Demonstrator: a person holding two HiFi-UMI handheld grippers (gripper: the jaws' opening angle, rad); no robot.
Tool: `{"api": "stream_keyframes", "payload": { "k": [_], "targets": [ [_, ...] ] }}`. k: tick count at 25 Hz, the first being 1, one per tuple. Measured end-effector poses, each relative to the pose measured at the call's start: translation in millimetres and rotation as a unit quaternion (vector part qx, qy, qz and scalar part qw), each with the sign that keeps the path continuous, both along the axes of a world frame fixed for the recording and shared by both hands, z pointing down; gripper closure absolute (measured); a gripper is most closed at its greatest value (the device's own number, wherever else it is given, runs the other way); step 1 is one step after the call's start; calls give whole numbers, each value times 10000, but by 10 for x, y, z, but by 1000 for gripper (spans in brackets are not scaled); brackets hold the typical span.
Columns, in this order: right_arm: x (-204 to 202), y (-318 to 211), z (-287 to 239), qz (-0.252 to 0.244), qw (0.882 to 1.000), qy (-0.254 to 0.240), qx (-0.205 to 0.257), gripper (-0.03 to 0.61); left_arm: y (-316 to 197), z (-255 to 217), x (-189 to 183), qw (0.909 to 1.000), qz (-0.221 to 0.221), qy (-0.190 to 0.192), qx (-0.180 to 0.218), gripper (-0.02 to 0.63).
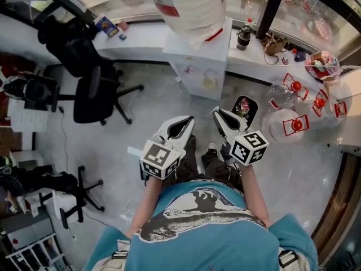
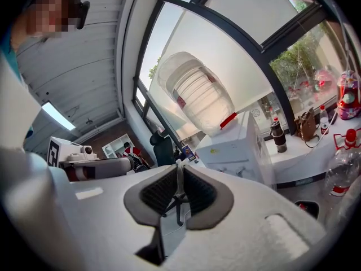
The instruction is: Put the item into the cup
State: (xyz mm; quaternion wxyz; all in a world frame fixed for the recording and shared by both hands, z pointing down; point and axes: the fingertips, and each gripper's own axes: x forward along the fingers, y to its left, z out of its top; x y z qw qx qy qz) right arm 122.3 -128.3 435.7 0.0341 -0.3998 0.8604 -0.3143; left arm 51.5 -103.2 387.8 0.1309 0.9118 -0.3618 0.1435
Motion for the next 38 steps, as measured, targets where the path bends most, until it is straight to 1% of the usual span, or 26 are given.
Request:
{"api": "stream_keyframes", "payload": {
  "k": [2,6,9,11,17,24,27,30,38],
  "targets": [
    [5,-46,11,91,10000,-7,-15,545,-60,12,-15,10000,68,-29,-3,601],
    [-22,-171,76,266,9996,2,-77,545,-225,62,-95,9999,141,39,-60,601],
    [-63,-260,139,381,9992,62,-139,545,-344,120,-176,9997,234,-43,-81,601],
    [-103,-328,161,466,9987,92,-170,545,-432,158,-228,9993,342,-104,-101,601],
    [-235,-535,283,670,9969,223,-332,545,-676,283,-347,9975,646,-91,-254,601],
    [-342,-744,580,804,9941,520,-505,545,-900,487,-407,9940,1028,-43,-366,601],
    [-331,-860,746,837,9923,696,-583,545,-1024,568,-413,9932,1101,41,-384,601],
    [-331,-989,915,884,9906,835,-628,545,-1135,677,-465,9924,1150,41,-432,601],
    [-344,-1254,1516,922,9848,1230,-813,543,-1302,975,-639,9928,1059,116,-554,601]
  ]
}}
